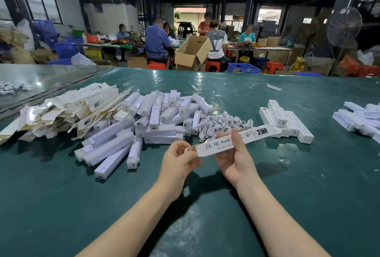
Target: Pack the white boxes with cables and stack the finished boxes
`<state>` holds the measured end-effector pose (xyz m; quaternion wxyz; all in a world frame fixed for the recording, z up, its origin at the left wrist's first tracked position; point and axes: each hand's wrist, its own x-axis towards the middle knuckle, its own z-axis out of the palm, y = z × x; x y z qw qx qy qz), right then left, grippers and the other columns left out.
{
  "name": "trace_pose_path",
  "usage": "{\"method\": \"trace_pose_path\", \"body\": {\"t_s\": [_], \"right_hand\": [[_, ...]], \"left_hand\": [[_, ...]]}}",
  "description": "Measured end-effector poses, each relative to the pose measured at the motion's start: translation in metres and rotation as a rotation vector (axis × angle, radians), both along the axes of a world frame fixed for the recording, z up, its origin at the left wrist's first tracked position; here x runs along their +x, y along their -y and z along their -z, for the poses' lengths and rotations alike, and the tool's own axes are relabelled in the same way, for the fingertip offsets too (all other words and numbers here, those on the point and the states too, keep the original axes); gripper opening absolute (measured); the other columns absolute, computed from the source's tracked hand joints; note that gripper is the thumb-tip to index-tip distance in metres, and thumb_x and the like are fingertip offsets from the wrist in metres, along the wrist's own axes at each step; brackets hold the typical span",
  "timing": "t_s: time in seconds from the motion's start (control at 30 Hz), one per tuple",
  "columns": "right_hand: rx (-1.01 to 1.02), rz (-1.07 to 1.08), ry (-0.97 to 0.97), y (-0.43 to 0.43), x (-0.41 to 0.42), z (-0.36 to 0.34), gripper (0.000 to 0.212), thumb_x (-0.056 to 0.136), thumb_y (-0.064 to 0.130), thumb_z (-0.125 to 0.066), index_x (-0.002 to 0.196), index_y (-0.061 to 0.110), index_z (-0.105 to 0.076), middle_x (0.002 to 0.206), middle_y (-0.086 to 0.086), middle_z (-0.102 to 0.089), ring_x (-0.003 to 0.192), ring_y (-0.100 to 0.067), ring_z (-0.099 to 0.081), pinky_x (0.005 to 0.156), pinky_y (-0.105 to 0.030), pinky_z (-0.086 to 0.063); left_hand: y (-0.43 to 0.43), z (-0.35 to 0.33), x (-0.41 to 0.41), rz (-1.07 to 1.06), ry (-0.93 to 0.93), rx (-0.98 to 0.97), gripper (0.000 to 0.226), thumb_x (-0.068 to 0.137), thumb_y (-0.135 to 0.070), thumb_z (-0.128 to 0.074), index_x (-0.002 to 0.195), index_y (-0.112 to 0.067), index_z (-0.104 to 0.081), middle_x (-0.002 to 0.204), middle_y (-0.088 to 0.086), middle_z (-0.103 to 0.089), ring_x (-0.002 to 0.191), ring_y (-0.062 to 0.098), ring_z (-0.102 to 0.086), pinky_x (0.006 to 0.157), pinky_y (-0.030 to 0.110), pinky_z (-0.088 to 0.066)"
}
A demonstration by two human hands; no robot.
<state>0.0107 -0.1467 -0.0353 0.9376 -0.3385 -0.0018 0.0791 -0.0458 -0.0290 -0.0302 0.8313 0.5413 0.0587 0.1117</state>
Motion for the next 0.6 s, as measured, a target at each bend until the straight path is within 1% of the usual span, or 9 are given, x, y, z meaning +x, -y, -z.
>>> {"method": "trace_pose_path", "body": {"t_s": [0.07, 0.1, 0.17, 0.2, 0.23, 0.27, 0.33, 0.47, 0.6], "right_hand": [[0.016, -0.027, 0.024, -0.003, -0.003, -0.001, 0.026, 0.065, 0.031, -0.06, 0.047, 0.015, -0.069, 0.059, 0.003, -0.068, 0.05, -0.006, -0.061, 0.046, -0.014, -0.047], [0.033, -0.03, 0.026, -0.003, -0.003, -0.002, 0.026, 0.065, 0.029, -0.06, 0.046, 0.014, -0.069, 0.059, 0.002, -0.068, 0.049, -0.006, -0.061, 0.044, -0.014, -0.046], [0.046, -0.023, 0.023, -0.002, -0.004, -0.002, 0.02, 0.065, 0.025, -0.061, 0.051, 0.013, -0.068, 0.059, -0.001, -0.068, 0.049, -0.007, -0.061, 0.041, -0.014, -0.045], [0.05, -0.013, 0.013, -0.002, -0.003, -0.002, 0.012, 0.064, 0.023, -0.061, 0.06, 0.014, -0.067, 0.059, -0.002, -0.068, 0.049, -0.008, -0.062, 0.042, -0.015, -0.046], [0.055, -0.008, 0.008, -0.003, -0.004, -0.003, 0.009, 0.064, 0.021, -0.062, 0.069, 0.013, -0.063, 0.06, -0.003, -0.068, 0.05, -0.009, -0.062, 0.043, -0.017, -0.048], [0.059, -0.007, 0.004, -0.004, -0.004, -0.002, 0.013, 0.064, 0.019, -0.062, 0.075, 0.012, -0.058, 0.06, -0.003, -0.068, 0.051, -0.01, -0.063, 0.046, -0.018, -0.051], [0.062, -0.009, -0.008, -0.005, -0.005, -0.003, 0.013, 0.065, 0.016, -0.062, 0.075, 0.013, -0.055, 0.058, -0.004, -0.067, 0.05, -0.01, -0.063, 0.047, -0.019, -0.052], [0.058, -0.01, -0.033, -0.007, -0.008, -0.005, 0.007, 0.076, 0.015, -0.06, 0.073, 0.013, -0.053, 0.055, -0.004, -0.066, 0.046, -0.009, -0.061, 0.04, -0.015, -0.046], [0.081, -0.023, -0.028, -0.009, -0.008, -0.005, 0.017, 0.064, 0.02, -0.062, 0.076, 0.013, -0.053, 0.056, -0.005, -0.065, 0.046, -0.01, -0.061, 0.037, -0.015, -0.043]], "left_hand": [[-0.003, -0.003, 0.001, 0.014, 0.019, -0.177, 0.027, 0.083, 0.018, -0.042, 0.076, -0.008, -0.043, 0.065, 0.004, -0.064, 0.061, 0.011, -0.066, 0.055, 0.022, -0.055], [-0.004, -0.004, 0.001, 0.018, 0.035, -0.212, 0.027, 0.084, 0.018, -0.041, 0.078, -0.009, -0.043, 0.065, 0.005, -0.064, 0.062, 0.013, -0.067, 0.057, 0.023, -0.056], [-0.003, -0.002, 0.001, -0.005, 0.046, -0.169, 0.026, 0.083, 0.017, -0.046, 0.083, -0.009, -0.045, 0.069, 0.007, -0.063, 0.069, 0.019, -0.064, 0.061, 0.024, -0.057], [-0.001, -0.001, 0.001, -0.032, 0.037, -0.106, 0.027, 0.082, 0.017, -0.051, 0.085, -0.009, -0.045, 0.072, 0.008, -0.063, 0.071, 0.02, -0.063, 0.063, 0.023, -0.057], [-0.001, 0.001, 0.0, -0.055, 0.029, -0.048, 0.028, 0.081, 0.016, -0.054, 0.087, -0.01, -0.045, 0.074, 0.008, -0.064, 0.071, 0.019, -0.062, 0.063, 0.022, -0.057], [-0.001, 0.002, 0.0, -0.07, 0.027, -0.008, 0.029, 0.08, 0.015, -0.057, 0.088, -0.011, -0.045, 0.075, 0.008, -0.065, 0.07, 0.018, -0.062, 0.063, 0.021, -0.056], [-0.002, 0.005, 0.0, -0.075, 0.035, 0.027, 0.03, 0.08, 0.013, -0.058, 0.089, -0.012, -0.046, 0.078, 0.006, -0.064, 0.071, 0.015, -0.061, 0.062, 0.02, -0.055], [0.0, 0.006, -0.001, -0.046, 0.082, 0.103, 0.025, 0.084, 0.011, -0.054, 0.086, -0.013, -0.047, 0.084, 0.005, -0.059, 0.078, 0.012, -0.058, 0.061, 0.017, -0.052], [0.007, 0.006, -0.002, -0.07, 0.121, 0.043, 0.025, 0.084, 0.015, -0.051, 0.083, -0.01, -0.047, 0.082, 0.007, -0.059, 0.078, 0.013, -0.06, 0.066, 0.017, -0.054]]}}
